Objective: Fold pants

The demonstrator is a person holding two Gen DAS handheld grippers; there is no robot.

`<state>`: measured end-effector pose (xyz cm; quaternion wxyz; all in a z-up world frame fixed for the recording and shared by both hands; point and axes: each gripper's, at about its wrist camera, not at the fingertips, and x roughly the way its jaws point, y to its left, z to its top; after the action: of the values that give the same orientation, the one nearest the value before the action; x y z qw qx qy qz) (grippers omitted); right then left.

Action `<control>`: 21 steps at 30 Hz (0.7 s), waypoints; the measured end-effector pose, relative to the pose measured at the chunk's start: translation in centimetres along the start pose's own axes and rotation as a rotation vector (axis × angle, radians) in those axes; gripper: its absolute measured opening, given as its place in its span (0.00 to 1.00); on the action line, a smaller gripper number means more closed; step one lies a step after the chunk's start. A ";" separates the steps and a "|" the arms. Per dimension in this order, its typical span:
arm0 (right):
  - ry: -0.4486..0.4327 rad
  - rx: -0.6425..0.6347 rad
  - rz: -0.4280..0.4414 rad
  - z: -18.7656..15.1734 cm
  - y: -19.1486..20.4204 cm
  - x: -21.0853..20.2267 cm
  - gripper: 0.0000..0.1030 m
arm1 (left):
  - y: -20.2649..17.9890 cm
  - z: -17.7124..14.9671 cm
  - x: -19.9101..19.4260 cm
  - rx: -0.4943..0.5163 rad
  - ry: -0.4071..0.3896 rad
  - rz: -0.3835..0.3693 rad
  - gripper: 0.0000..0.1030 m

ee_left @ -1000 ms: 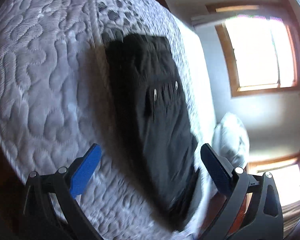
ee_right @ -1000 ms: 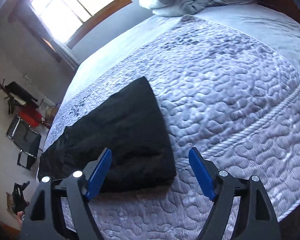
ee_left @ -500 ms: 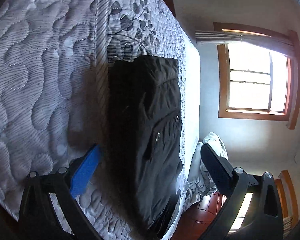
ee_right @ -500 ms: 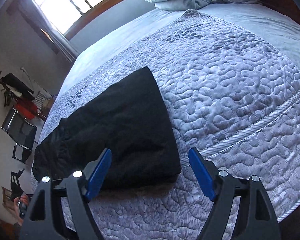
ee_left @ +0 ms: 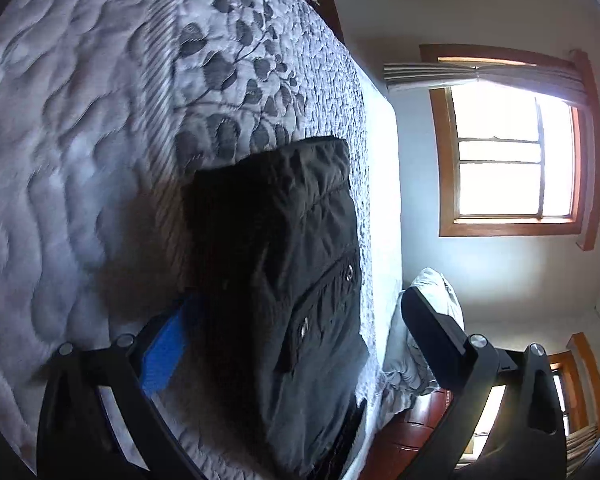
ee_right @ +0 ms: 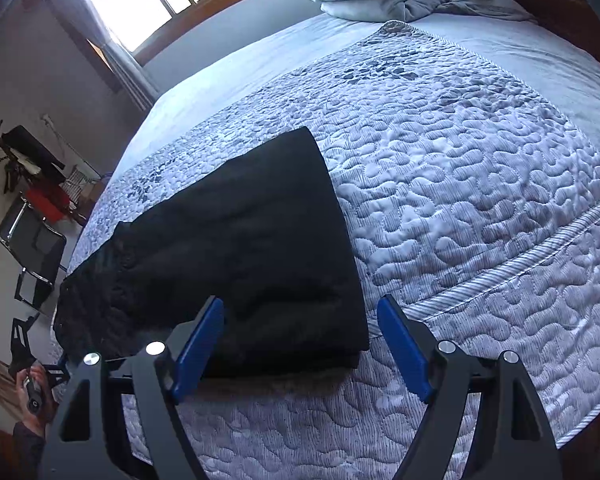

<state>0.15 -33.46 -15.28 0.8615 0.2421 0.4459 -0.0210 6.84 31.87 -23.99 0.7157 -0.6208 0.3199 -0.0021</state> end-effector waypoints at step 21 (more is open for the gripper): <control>0.031 -0.090 -0.028 -1.6 1.8 1.6 0.78 | -4.0 -0.3 4.3 0.151 0.053 0.106 0.95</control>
<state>0.33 -30.90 -16.65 0.8643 0.1969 0.4628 -0.0091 11.71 29.00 -22.42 0.7509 -0.5469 0.3702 -0.0049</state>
